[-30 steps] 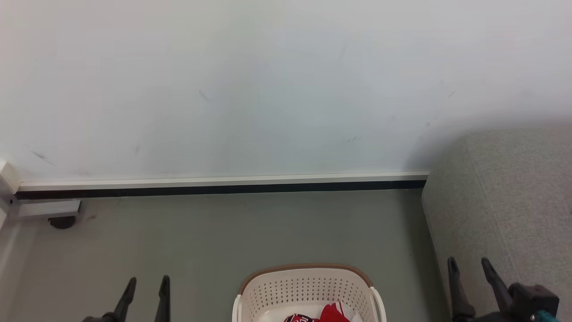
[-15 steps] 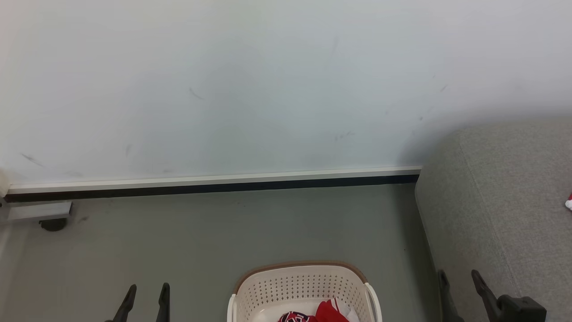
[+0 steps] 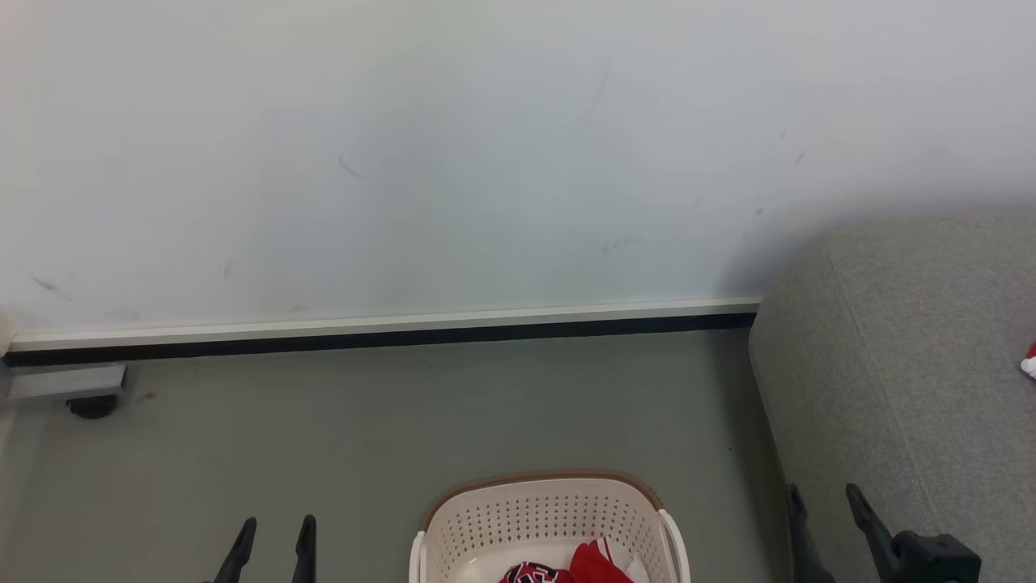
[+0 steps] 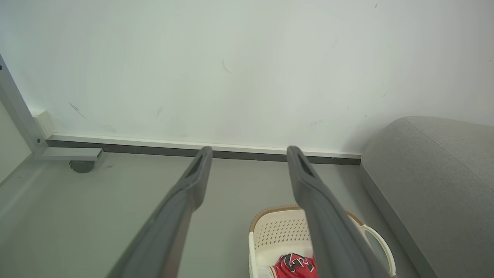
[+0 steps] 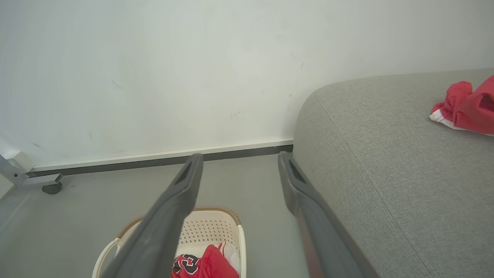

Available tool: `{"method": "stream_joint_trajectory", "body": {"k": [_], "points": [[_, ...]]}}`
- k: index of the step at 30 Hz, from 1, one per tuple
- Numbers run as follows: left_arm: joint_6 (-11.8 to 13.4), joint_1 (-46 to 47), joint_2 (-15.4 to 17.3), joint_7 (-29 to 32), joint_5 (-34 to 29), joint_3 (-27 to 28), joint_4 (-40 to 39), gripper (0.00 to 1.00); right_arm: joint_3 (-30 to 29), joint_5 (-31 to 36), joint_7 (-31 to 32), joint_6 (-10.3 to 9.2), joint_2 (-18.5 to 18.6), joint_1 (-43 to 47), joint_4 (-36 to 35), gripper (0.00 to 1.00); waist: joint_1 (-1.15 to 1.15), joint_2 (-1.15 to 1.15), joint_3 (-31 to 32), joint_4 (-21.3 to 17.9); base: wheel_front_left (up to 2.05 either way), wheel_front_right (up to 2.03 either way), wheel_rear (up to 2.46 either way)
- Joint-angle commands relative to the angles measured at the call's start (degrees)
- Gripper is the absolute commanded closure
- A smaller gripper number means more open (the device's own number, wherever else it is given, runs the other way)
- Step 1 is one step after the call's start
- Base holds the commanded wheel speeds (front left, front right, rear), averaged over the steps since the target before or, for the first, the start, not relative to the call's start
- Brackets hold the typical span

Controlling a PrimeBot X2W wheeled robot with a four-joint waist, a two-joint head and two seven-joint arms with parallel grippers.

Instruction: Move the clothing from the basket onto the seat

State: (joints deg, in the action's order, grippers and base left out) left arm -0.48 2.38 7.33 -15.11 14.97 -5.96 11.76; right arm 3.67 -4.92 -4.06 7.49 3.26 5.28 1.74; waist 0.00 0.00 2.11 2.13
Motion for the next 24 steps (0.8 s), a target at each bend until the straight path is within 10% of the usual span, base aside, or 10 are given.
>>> {"method": "stream_joint_trajectory", "body": {"k": [1,24], "points": [[-0.4,-0.83,-0.04,-0.14,-0.63,0.34,0.26,0.0,0.21,0.59,-0.3,0.0,-0.15,-0.3,0.02,0.0,0.0,0.0,-0.09,-0.05,0.0,0.0,0.0],[-3.46,6.03,-1.78,-0.11,-2.99,-3.02,7.11,0.0,5.42,1.41,-2.37,0.0,0.42,-6.17,-0.63,0.0,0.0,0.0,-11.04,-9.07,0.0,0.0,0.0]]}}
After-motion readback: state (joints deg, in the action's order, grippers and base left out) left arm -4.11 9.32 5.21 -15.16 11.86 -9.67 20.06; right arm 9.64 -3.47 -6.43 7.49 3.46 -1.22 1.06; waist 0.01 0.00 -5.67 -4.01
